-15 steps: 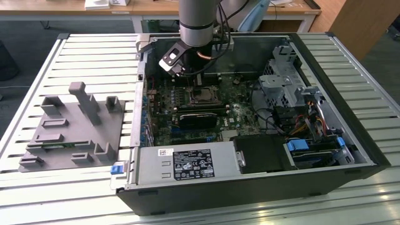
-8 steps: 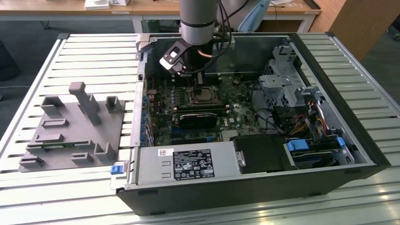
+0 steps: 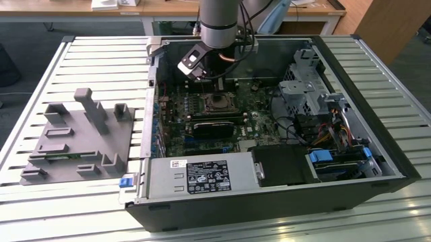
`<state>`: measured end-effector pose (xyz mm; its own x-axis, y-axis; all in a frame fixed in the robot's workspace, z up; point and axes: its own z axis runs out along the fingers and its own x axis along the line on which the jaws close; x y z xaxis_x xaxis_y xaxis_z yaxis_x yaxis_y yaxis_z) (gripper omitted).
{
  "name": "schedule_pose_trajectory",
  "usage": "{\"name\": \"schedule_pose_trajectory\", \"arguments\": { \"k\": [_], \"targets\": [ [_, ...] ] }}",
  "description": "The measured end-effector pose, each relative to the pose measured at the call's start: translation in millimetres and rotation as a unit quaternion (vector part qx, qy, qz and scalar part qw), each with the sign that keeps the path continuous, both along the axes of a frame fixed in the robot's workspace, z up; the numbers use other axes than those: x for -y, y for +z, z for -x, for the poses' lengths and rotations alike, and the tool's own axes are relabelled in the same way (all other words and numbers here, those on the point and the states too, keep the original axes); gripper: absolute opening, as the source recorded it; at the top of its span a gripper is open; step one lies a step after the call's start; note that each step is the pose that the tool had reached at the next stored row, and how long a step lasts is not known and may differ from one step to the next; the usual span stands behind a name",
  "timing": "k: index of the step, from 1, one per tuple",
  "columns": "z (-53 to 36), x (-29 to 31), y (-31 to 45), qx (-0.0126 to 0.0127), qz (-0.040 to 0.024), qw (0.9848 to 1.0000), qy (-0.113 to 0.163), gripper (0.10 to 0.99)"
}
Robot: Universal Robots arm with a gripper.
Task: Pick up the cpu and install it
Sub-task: 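Close the cpu cover, then install the first cpu locking lever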
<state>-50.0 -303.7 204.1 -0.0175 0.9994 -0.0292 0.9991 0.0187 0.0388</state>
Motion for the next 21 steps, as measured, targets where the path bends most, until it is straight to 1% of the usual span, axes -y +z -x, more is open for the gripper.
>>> {"name": "schedule_pose_trajectory", "arguments": {
  "k": [5,9,15,21],
  "targets": [
    [-3.9,0.0,0.0,0.0,0.0,1.0,0.0,0.106],
    [-4.0,0.0,0.3,-0.0001,0.0001,1.0,0.0,0.106],
    [-4.0,0.0,4.2,0.0,0.0,1.0,0.0,0.106],
    [-4.0,0.0,6.3,0.0,0.0,1.0,0.0,0.106]
  ]
}}
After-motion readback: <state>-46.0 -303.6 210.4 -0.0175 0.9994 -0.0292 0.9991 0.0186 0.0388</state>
